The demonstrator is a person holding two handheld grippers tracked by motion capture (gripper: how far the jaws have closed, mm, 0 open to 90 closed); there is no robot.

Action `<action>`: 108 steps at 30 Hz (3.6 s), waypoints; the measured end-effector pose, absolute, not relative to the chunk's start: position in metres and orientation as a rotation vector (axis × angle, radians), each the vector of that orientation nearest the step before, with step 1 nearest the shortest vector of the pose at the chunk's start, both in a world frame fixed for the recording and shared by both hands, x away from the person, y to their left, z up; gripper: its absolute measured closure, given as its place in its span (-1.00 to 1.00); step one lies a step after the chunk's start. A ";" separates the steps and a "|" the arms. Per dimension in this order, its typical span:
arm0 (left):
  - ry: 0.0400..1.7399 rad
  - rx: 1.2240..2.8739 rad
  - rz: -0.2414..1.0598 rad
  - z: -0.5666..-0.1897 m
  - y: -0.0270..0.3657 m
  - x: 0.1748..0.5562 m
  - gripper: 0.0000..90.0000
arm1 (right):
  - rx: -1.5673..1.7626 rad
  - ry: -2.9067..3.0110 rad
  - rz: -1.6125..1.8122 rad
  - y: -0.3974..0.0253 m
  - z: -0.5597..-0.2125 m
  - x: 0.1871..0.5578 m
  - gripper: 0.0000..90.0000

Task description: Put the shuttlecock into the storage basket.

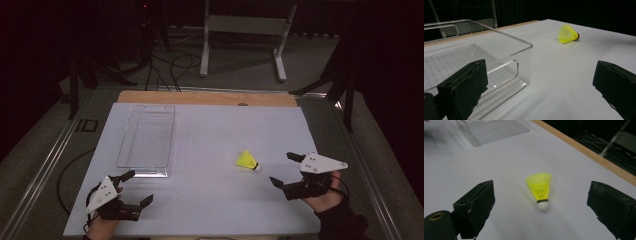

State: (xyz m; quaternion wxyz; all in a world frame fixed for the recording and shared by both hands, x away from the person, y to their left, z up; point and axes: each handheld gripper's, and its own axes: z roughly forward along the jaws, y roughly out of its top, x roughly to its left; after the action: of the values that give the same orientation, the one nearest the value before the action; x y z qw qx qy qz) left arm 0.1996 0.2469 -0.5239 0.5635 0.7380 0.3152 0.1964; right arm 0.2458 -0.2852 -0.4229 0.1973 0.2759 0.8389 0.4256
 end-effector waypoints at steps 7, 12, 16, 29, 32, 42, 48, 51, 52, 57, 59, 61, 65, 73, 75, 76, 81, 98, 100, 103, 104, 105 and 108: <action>0.744 1.735 0.459 -0.524 0.247 0.200 -0.99 | 0.783 2.400 1.178 -0.281 -0.420 0.259 -0.83; 0.743 1.739 0.454 -0.524 0.247 0.200 -0.99 | 0.772 2.432 1.147 -0.274 -0.418 0.270 -0.82; 0.744 1.732 0.452 -0.524 0.247 0.200 -0.99 | 0.777 2.461 1.121 -0.271 -0.419 0.277 -0.82; 0.744 1.730 0.447 -0.525 0.247 0.200 -0.99 | 0.783 2.563 1.023 -0.264 -0.425 0.296 -0.80; 0.744 1.726 0.452 -0.524 0.248 0.200 -0.99 | 0.780 2.578 1.001 -0.263 -0.427 0.299 -0.80; 0.742 1.727 0.450 -0.524 0.247 0.200 -0.99 | 0.796 2.669 0.939 -0.255 -0.441 0.309 -0.80; 0.742 1.727 0.449 -0.524 0.247 0.200 -0.99 | 0.807 2.702 0.905 -0.253 -0.452 0.315 -0.76; 0.743 1.726 0.448 -0.524 0.248 0.200 -0.99 | 0.820 2.717 0.884 -0.251 -0.456 0.319 -0.76; 0.742 1.726 0.447 -0.524 0.248 0.200 -0.99 | 0.820 2.717 0.884 -0.251 -0.456 0.319 -0.76; 0.742 1.727 0.447 -0.525 0.247 0.200 -0.99 | 0.820 2.747 0.843 -0.248 -0.465 0.325 -0.74; 0.742 1.727 0.446 -0.525 0.247 0.200 -0.99 | 0.823 2.754 0.836 -0.248 -0.466 0.325 -0.74; 0.742 1.727 0.446 -0.525 0.247 0.200 -0.99 | 0.820 2.762 0.825 -0.247 -0.470 0.327 -0.71; 0.742 1.729 0.438 -0.525 0.247 0.200 -0.99 | 0.826 2.785 0.791 -0.245 -0.477 0.331 -0.69; 0.741 1.729 0.438 -0.525 0.247 0.200 -0.99 | 0.837 2.825 0.732 -0.242 -0.488 0.337 -0.62; 0.738 1.737 0.434 -0.525 0.247 0.200 -0.99 | 0.841 2.832 0.709 -0.240 -0.490 0.339 -0.59; 0.738 1.737 0.434 -0.525 0.247 0.200 -0.99 | 0.841 2.832 0.709 -0.240 -0.490 0.339 -0.59; 0.739 1.735 0.434 -0.525 0.247 0.200 -0.99 | 0.837 2.856 0.640 -0.238 -0.495 0.343 -0.48; 0.742 1.740 0.426 -0.525 0.247 0.201 -0.99 | 0.835 2.902 0.527 -0.232 -0.503 0.349 -0.14; 0.743 1.739 0.426 -0.525 0.247 0.201 -0.99 | 0.823 2.920 0.529 -0.232 -0.504 0.350 -0.01; 0.743 1.740 0.426 -0.525 0.247 0.201 -0.99 | 0.849 2.930 0.524 -0.231 -0.506 0.352 0.15; 0.742 1.742 0.426 -0.525 0.247 0.201 -0.99 | 0.836 2.934 0.518 -0.231 -0.507 0.353 0.16; 0.742 1.742 0.426 -0.525 0.247 0.201 -0.99 | 0.836 2.934 0.518 -0.231 -0.507 0.353 0.16; 0.742 1.742 0.425 -0.525 0.247 0.201 -0.99 | 0.840 2.956 0.512 -0.229 -0.509 0.356 0.22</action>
State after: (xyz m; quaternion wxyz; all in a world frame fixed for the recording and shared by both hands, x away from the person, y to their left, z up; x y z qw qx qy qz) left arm 0.2006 0.2472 -0.5254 0.5651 0.7405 0.3157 0.1808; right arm 0.3558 -0.2293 -0.5088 0.0134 0.2695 0.9488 0.1642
